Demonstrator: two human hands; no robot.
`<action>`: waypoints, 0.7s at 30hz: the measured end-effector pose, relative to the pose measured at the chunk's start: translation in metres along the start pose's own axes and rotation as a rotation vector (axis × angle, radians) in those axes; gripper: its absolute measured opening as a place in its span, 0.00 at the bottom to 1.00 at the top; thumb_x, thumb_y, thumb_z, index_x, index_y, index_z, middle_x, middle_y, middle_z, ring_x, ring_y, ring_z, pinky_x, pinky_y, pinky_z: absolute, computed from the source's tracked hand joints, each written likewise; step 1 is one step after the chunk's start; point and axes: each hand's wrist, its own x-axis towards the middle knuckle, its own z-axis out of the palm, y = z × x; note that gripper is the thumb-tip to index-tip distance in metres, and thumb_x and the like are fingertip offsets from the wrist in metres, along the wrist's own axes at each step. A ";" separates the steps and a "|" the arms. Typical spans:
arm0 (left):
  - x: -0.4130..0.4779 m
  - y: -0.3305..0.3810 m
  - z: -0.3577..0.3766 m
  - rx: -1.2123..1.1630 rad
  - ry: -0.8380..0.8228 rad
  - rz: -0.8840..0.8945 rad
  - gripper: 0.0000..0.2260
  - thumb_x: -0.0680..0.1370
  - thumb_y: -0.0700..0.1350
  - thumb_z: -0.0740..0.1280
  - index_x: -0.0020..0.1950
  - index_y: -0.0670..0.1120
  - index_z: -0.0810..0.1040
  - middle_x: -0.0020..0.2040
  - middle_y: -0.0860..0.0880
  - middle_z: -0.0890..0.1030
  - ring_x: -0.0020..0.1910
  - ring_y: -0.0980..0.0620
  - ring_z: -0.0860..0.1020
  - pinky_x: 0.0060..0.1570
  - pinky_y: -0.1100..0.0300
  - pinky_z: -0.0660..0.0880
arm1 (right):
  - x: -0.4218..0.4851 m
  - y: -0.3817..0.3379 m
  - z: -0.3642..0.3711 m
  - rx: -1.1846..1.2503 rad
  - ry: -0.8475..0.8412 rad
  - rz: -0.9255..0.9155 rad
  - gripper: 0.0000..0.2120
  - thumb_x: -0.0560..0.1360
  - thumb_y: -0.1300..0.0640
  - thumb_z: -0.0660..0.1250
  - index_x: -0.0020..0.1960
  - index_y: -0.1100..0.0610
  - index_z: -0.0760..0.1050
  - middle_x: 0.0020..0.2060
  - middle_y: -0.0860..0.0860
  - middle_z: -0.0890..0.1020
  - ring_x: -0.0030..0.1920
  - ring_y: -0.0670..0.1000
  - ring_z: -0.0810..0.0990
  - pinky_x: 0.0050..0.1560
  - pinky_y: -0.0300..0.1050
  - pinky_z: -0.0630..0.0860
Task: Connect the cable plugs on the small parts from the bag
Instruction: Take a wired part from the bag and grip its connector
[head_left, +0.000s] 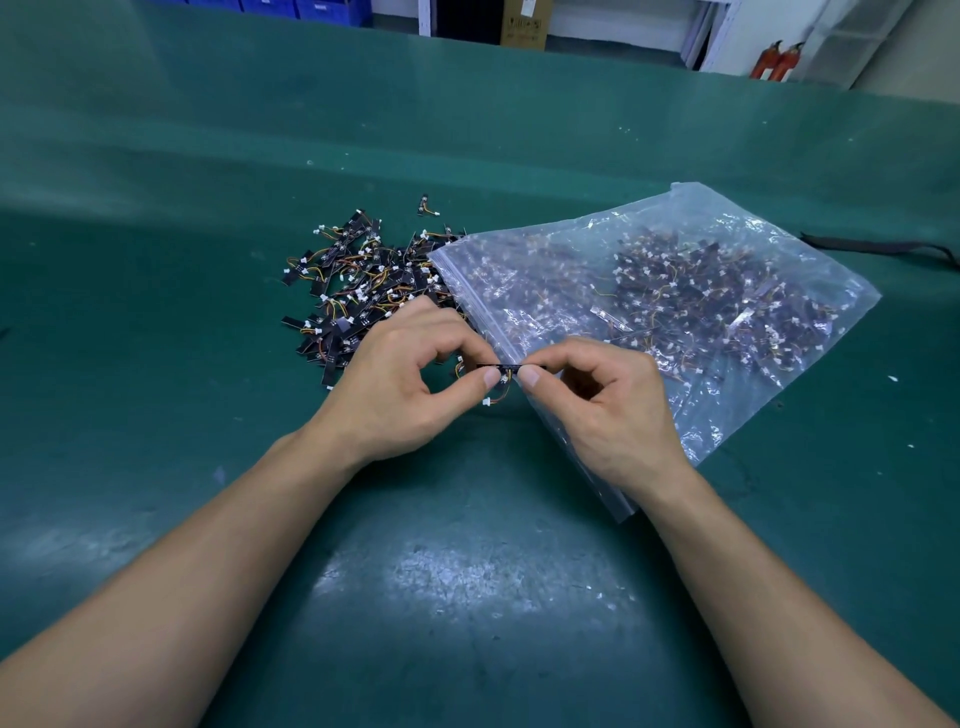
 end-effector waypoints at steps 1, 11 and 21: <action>0.000 0.000 0.000 0.000 0.001 0.001 0.03 0.75 0.42 0.72 0.42 0.45 0.83 0.39 0.51 0.82 0.43 0.44 0.75 0.45 0.48 0.72 | 0.000 0.000 0.000 0.002 0.000 0.002 0.04 0.74 0.56 0.73 0.41 0.49 0.83 0.33 0.38 0.80 0.28 0.42 0.71 0.34 0.31 0.66; 0.001 -0.001 0.001 0.016 0.017 0.024 0.04 0.76 0.41 0.72 0.41 0.44 0.82 0.39 0.51 0.81 0.41 0.43 0.75 0.45 0.47 0.72 | -0.001 -0.001 0.000 -0.020 0.004 0.009 0.04 0.74 0.55 0.72 0.42 0.47 0.83 0.32 0.39 0.80 0.27 0.43 0.70 0.33 0.31 0.65; 0.003 -0.002 0.002 0.028 0.027 0.034 0.03 0.76 0.41 0.72 0.41 0.45 0.82 0.39 0.51 0.82 0.41 0.43 0.76 0.44 0.47 0.72 | -0.001 -0.002 -0.001 -0.040 0.003 0.002 0.02 0.74 0.55 0.73 0.44 0.49 0.84 0.33 0.39 0.80 0.27 0.44 0.70 0.33 0.32 0.66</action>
